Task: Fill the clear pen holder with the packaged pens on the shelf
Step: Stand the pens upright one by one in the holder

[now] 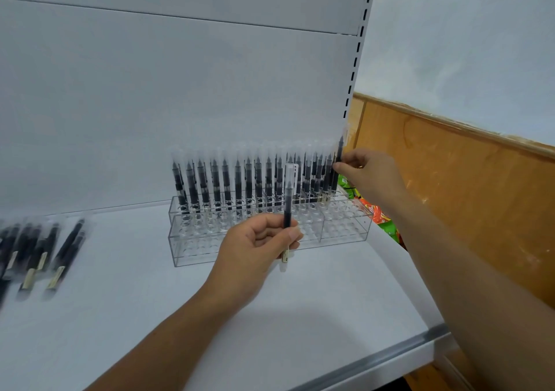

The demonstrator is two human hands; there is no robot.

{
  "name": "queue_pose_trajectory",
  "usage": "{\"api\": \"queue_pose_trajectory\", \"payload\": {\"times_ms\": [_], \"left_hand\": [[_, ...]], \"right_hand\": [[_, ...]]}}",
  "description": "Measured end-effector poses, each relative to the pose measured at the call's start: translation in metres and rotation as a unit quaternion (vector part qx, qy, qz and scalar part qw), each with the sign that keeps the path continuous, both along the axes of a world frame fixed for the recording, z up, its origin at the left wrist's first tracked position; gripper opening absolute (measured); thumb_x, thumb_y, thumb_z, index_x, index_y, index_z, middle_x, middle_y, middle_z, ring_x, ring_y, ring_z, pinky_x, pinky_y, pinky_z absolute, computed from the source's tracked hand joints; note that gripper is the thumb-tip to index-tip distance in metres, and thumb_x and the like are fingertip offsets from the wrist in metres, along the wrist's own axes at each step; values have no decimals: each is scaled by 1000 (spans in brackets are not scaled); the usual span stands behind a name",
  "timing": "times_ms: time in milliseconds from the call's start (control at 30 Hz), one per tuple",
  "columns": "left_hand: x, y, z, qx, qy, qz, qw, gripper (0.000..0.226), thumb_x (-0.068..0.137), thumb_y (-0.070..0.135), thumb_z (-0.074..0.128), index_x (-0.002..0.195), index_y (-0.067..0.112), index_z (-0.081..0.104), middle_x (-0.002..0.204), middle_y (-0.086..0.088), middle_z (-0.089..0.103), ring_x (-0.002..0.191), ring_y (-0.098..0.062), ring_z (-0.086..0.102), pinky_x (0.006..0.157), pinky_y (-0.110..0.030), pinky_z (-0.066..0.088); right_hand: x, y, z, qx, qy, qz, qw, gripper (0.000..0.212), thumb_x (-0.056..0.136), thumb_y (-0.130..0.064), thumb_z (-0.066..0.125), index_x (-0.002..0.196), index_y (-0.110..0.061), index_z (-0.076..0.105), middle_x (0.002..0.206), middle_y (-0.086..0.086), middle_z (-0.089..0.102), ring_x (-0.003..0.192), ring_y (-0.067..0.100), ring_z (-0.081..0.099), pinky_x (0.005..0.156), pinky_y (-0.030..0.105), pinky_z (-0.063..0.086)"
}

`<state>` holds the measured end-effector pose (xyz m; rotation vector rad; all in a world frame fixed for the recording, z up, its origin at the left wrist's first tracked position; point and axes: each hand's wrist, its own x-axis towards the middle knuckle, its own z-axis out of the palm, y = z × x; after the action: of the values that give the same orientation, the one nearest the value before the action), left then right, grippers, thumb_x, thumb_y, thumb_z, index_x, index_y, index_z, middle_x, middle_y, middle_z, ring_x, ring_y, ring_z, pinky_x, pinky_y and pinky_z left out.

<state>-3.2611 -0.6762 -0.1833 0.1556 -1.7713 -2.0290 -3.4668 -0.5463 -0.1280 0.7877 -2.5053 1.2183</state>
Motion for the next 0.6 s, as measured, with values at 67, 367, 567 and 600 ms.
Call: {"api": "queue_pose_trajectory", "payload": {"times_ms": [67,367,567,600], "left_hand": [[0,0,-1,-1,0,1,1000,18,65,30,75,83,28,77,86,-10,74,83,-23,71,87,-41,55],[-1,-2,-2,-7,-4,-4,1000,22,64,32,76,85,27,77,87,-10,74,84,-24,71,91,-48,53],[-1,-1,-2,-12,-3,-4,1000,22,63,33,76,85,28,77,88,-10,75,86,-27,71,92,-51,53],[-2,-2,-2,-12,-3,-4,1000,23,63,33,76,85,28,77,88,-10,75,87,-27,71,92,-51,53]], "right_hand": [[-1,-1,-4,32,-8,-2,999,15,89,-34,69,94,-19,70,78,-9,64,71,7,57,62,24,45],[0,-2,0,63,-36,-27,997,21,87,-37,70,86,-15,71,70,-8,61,66,9,54,64,28,43],[2,-2,1,74,-31,-29,996,21,87,-35,71,84,-14,71,73,-5,64,72,16,59,71,37,53],[2,-2,1,79,-30,-30,996,21,87,-34,71,84,-14,71,72,-4,64,72,17,59,72,38,53]]}}
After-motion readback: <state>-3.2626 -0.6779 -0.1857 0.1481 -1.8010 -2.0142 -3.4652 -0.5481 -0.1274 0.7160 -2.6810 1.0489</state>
